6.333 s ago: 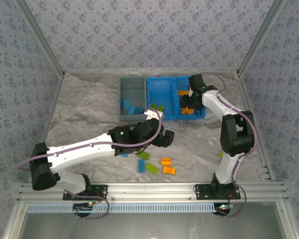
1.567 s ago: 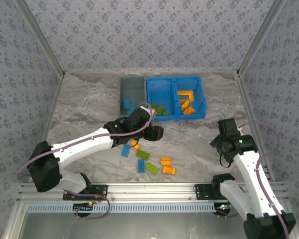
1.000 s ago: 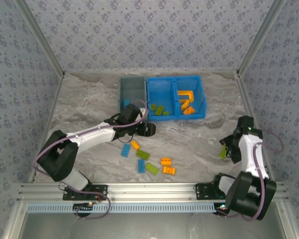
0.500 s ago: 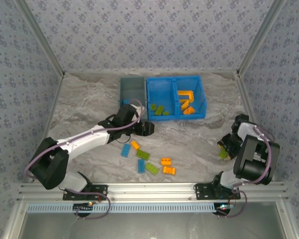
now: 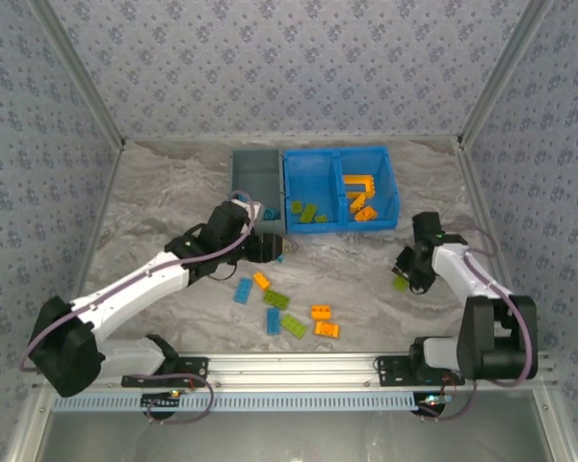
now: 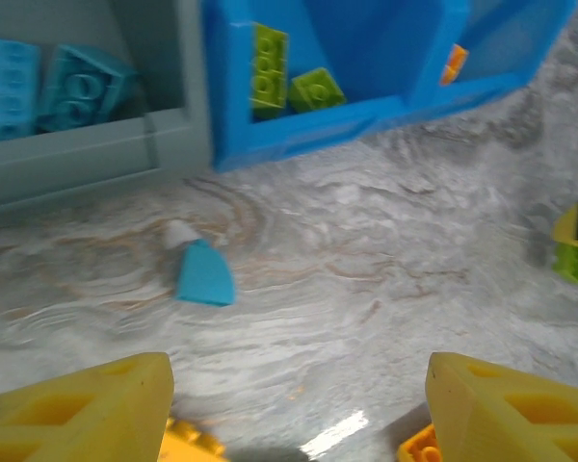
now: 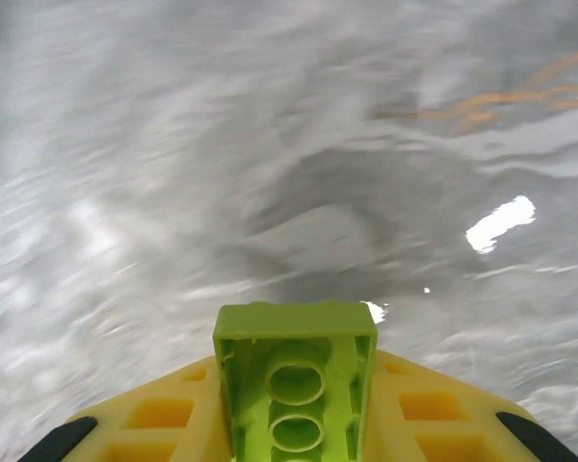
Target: Sort the legos into containers by color
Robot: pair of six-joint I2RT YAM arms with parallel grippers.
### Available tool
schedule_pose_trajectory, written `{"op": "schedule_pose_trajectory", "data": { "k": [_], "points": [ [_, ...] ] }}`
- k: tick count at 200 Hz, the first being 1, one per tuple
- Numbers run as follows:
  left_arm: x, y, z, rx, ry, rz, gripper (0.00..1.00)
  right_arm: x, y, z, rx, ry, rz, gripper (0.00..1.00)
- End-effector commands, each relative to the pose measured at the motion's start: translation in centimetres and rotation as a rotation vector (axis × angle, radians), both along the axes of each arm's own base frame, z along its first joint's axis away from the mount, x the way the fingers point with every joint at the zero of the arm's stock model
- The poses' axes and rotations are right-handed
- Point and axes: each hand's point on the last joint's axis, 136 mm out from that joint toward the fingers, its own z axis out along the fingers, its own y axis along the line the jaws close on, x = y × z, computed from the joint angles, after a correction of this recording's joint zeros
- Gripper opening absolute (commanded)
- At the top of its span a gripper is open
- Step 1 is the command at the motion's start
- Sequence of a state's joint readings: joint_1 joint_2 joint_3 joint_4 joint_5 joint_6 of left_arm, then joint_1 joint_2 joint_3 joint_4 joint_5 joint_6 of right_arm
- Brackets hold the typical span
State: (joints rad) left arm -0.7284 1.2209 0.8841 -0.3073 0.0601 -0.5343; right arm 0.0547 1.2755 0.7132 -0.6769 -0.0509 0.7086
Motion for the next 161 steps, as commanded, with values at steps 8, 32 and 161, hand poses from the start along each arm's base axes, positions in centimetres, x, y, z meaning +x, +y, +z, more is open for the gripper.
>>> {"op": "schedule_pose_trajectory", "data": {
  "k": [8, 32, 161],
  "points": [
    [0.3, 4.0, 2.1, 0.081, -0.039, 0.159, 0.70, 3.3, 5.9, 6.0, -0.020, -0.204, 0.147, 0.26],
    [-0.1, 4.7, 3.2, 0.069, -0.052, 0.175, 0.70, 5.2, 12.0, 9.7, -0.050, -0.320, 0.327, 0.25],
    [-0.2, 2.3, 6.5, -0.042, -0.044, 0.128, 0.70, 20.0, 20.7, 6.5, -0.332, -0.255, 0.520, 0.36]
  ]
}}
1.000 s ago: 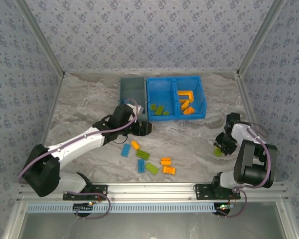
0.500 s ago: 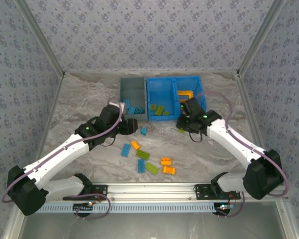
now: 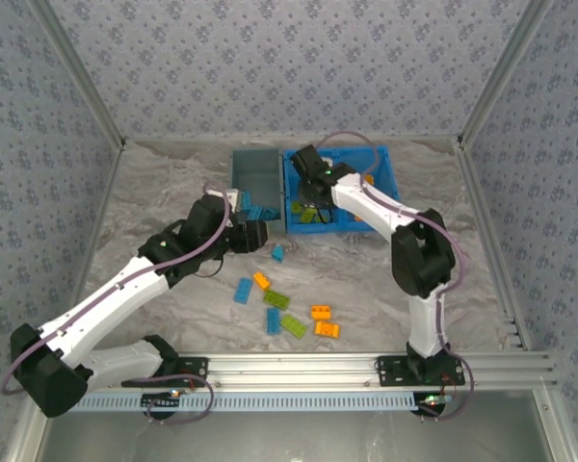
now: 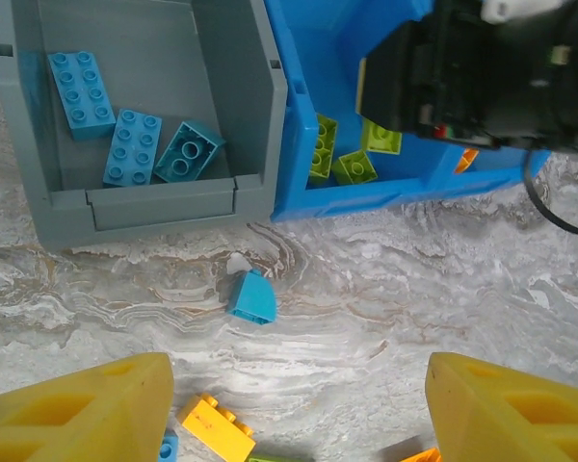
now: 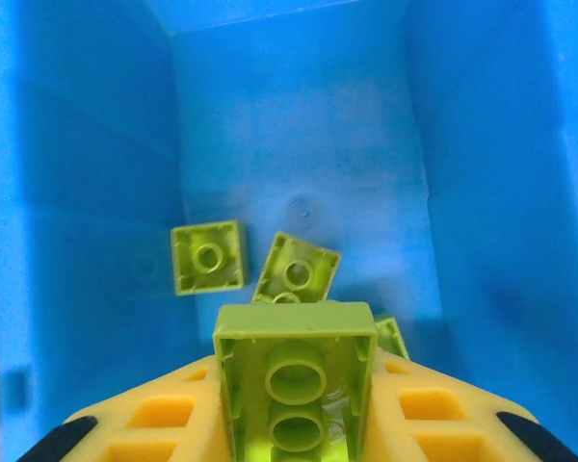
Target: Sort the legos into containers by color
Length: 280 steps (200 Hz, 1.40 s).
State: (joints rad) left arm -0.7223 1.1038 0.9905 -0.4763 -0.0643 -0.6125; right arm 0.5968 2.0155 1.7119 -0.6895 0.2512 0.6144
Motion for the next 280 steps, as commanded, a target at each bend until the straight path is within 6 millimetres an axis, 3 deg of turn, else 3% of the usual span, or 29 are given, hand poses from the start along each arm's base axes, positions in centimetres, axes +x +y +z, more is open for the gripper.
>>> {"op": "schedule_pose_trajectory", "data": {
  "k": [1, 26, 47, 67, 85, 115, 155, 175, 180, 207, 240, 280],
  "points": [
    [-0.3, -0.9, 1.0, -0.021, 0.010, -0.025, 0.70, 0.5, -1.7, -1.1, -0.120, 0.044, -0.020, 0.36],
    [-0.8, -1.0, -0.2, -0.003, 0.039, -0.043, 0.70, 0.9, -1.9, -2.0, -0.122, 0.055, -0.043, 0.48],
    [-1.2, -1.2, -2.0, 0.030, 0.081, -0.069, 0.70, 0.9, -1.6, -1.4, -0.114, 0.046, -0.042, 0.57],
    [-1.7, -1.2, -4.2, 0.069, 0.142, -0.074, 0.70, 0.5, -1.1, 1.0, -0.100, 0.000, -0.027, 0.60],
    [-2.1, -0.6, -6.5, 0.109, 0.231, -0.026, 0.70, -0.4, -0.7, 4.8, -0.091, -0.079, -0.006, 0.59],
    [-3.0, -0.2, -9.6, 0.101, 0.387, 0.091, 0.65, -3.9, -0.1, 10.2, -0.074, -0.218, 0.057, 0.59],
    [-4.3, -0.4, -11.5, 0.055, 0.465, 0.207, 0.64, -11.4, 0.4, 13.4, -0.013, -0.389, 0.212, 0.59],
    [-4.7, 0.0, -11.8, 0.045, 0.468, 0.249, 0.64, -15.3, 0.7, 14.2, 0.023, -0.453, 0.298, 0.59],
    [-4.7, 0.1, -11.8, 0.041, 0.469, 0.259, 0.64, -16.3, 0.5, 13.1, 0.009, -0.443, 0.317, 0.59],
    [-4.6, 0.3, -11.4, 0.050, 0.447, 0.249, 0.64, -20.4, 0.4, 12.8, 0.040, -0.470, 0.374, 0.59],
    [-2.9, -3.1, -10.8, 0.158, 0.348, -0.016, 0.71, -23.0, -0.2, 11.5, 0.074, -0.466, 0.375, 0.60],
    [-0.4, -4.3, -11.9, 0.397, 0.256, -0.201, 0.78, -25.1, -1.5, 11.7, 0.144, -0.469, 0.339, 0.63]
  ]
}}
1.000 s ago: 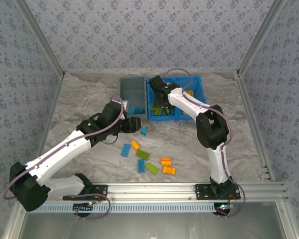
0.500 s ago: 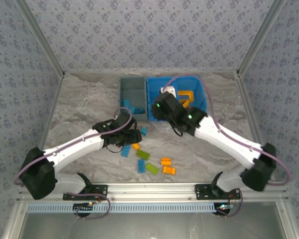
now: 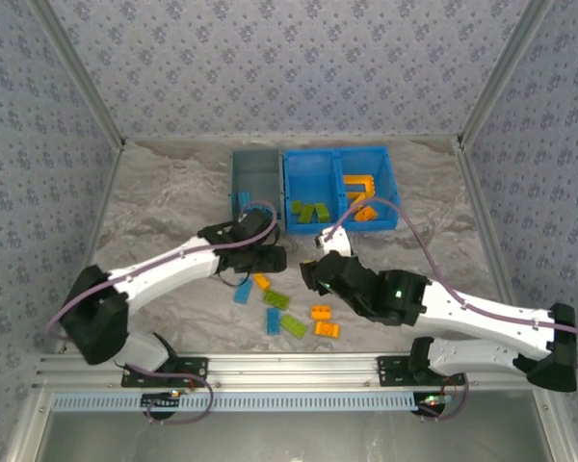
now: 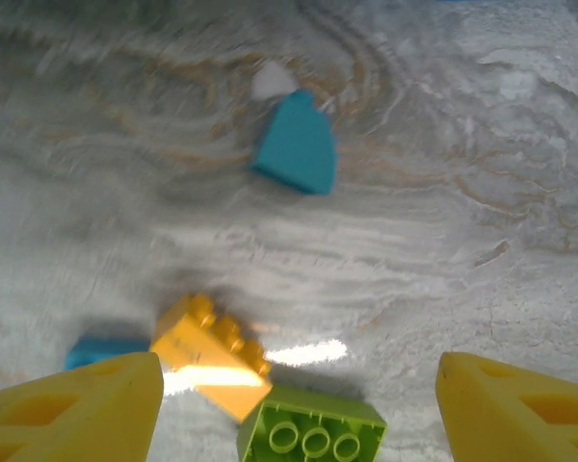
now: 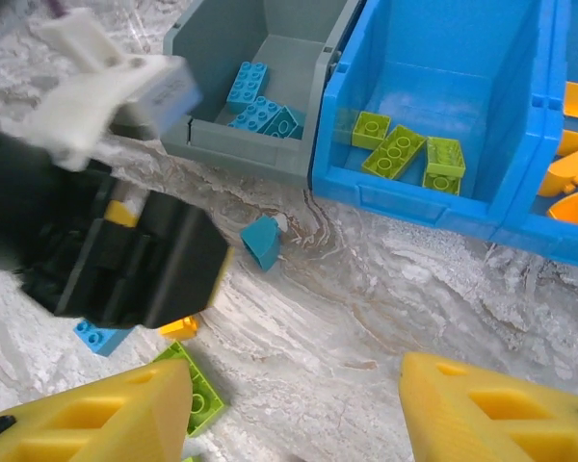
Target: Sort the legos into containers by color
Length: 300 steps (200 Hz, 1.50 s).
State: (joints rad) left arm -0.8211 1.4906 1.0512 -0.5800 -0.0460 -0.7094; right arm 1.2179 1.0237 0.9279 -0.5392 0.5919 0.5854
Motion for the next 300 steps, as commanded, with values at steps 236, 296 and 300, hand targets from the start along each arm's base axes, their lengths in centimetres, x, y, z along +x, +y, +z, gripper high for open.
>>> {"op": "schedule_pose_trajectory", "data": {
  "k": [236, 296, 300],
  "points": [
    [3.5, -1.2, -0.5, 0.208, -0.195, -0.227, 0.37, -2.5, -4.2, 2.1, 0.127, -0.011, -0.110, 0.64],
    [7.3, 2.0, 7.9, 0.059, -0.242, -0.067, 0.39, -0.3, -3.1, 3.2, 0.124, -0.024, -0.084, 0.65],
    [7.9, 2.0, 8.1, 0.047, -0.239, -0.060, 0.40, 0.2, -3.0, 3.4, 0.142, -0.024, -0.088, 0.65]
  ]
}}
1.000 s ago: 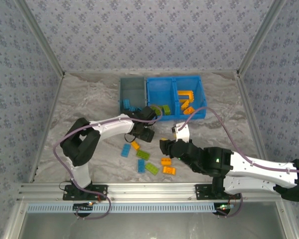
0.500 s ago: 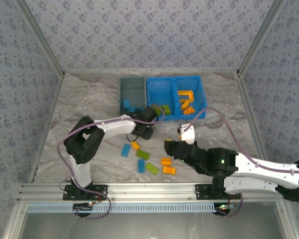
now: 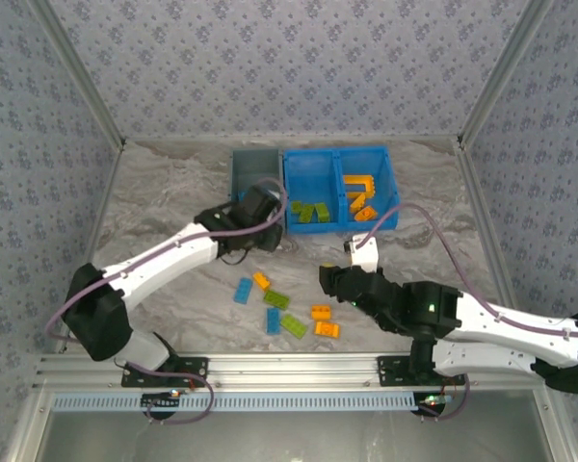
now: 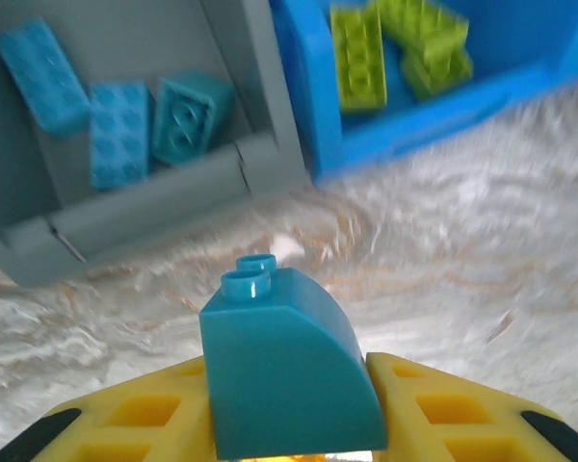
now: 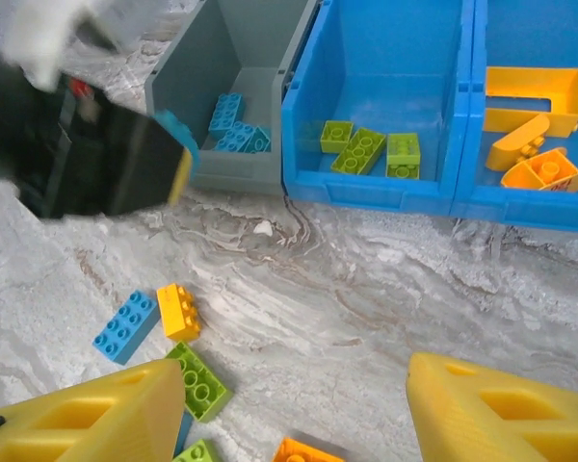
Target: Sort the legos into containers by color
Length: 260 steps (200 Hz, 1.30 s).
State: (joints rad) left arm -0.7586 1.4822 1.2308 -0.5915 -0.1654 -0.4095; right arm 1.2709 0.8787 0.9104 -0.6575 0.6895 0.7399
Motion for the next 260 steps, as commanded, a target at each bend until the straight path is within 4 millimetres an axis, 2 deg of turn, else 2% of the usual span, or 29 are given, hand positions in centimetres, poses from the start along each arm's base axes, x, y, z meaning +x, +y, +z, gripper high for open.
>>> {"op": "schedule_pose_trajectory", "data": {
  "k": [1, 33, 53, 66, 93, 109, 115, 118, 124, 142, 162, 166, 193, 198, 219, 235, 246, 260],
  "points": [
    [2.3, 1.6, 1.0, -0.042, 0.046, 0.067, 0.40, 1.6, 0.6, 1.6, 0.037, -0.022, 0.012, 0.65],
    [8.0, 1.3, 0.9, -0.113, 0.110, 0.116, 0.40, 5.2, 0.2, 1.3, 0.134, 0.027, -0.004, 0.65],
    [11.1, 2.0, -0.6, -0.092, 0.169, 0.165, 0.40, 7.1, 0.5, 1.5, 0.134, 0.054, 0.014, 0.65],
    [12.9, 1.7, -1.9, -0.090, 0.219, 0.179, 0.40, 7.9, 0.6, 1.7, 0.098, 0.082, 0.024, 0.66],
    [15.2, 0.6, -3.7, -0.094, 0.264, 0.195, 0.40, 8.7, 0.6, 2.5, 0.057, 0.114, 0.018, 0.65],
    [16.4, 0.3, -2.7, -0.098, 0.257, 0.216, 0.40, 9.1, 0.7, 3.2, 0.074, 0.138, 0.016, 0.65],
    [16.6, 0.4, -2.3, -0.094, 0.252, 0.226, 0.40, 8.8, 0.5, 2.5, 0.052, 0.174, 0.015, 0.65],
    [16.6, 0.4, -2.1, -0.093, 0.249, 0.233, 0.40, 8.9, 0.6, 3.6, 0.067, 0.162, 0.018, 0.65],
    [16.7, 0.6, -1.5, -0.099, 0.242, 0.245, 0.41, 9.0, 0.7, 4.0, 0.068, 0.165, 0.024, 0.65],
    [15.8, 0.4, 0.3, -0.142, 0.222, 0.260, 0.42, 9.1, 0.6, 3.6, 0.046, 0.193, 0.024, 0.66],
    [13.3, 0.3, 1.7, -0.168, 0.224, 0.267, 0.49, 9.2, 0.8, 3.2, 0.038, 0.218, 0.044, 0.67],
    [12.4, 0.4, 1.1, -0.167, 0.246, 0.267, 0.50, 9.2, 0.8, 3.0, 0.029, 0.221, 0.043, 0.67],
    [6.8, 0.7, 0.2, -0.220, 0.279, 0.252, 0.62, 8.7, 0.0, 1.3, -0.009, 0.222, 0.051, 0.69],
    [5.6, 1.0, -0.2, -0.232, 0.295, 0.254, 0.63, 8.2, -0.5, -0.4, -0.030, 0.245, 0.047, 0.70],
    [1.5, 2.6, -1.6, -0.264, 0.325, 0.270, 0.68, 6.9, -2.2, -3.7, -0.014, 0.320, 0.000, 0.73],
    [-0.1, 3.8, -1.4, -0.276, 0.278, 0.275, 0.70, 5.6, -2.9, -6.1, -0.012, 0.397, -0.009, 0.74],
    [-0.9, 4.7, -1.6, -0.267, 0.252, 0.285, 0.71, 4.9, -2.3, -7.0, -0.033, 0.408, 0.029, 0.76],
    [-1.7, 5.7, -2.1, -0.264, 0.232, 0.308, 0.71, 4.4, -0.7, -8.3, -0.132, 0.388, 0.115, 0.80]
  ]
}}
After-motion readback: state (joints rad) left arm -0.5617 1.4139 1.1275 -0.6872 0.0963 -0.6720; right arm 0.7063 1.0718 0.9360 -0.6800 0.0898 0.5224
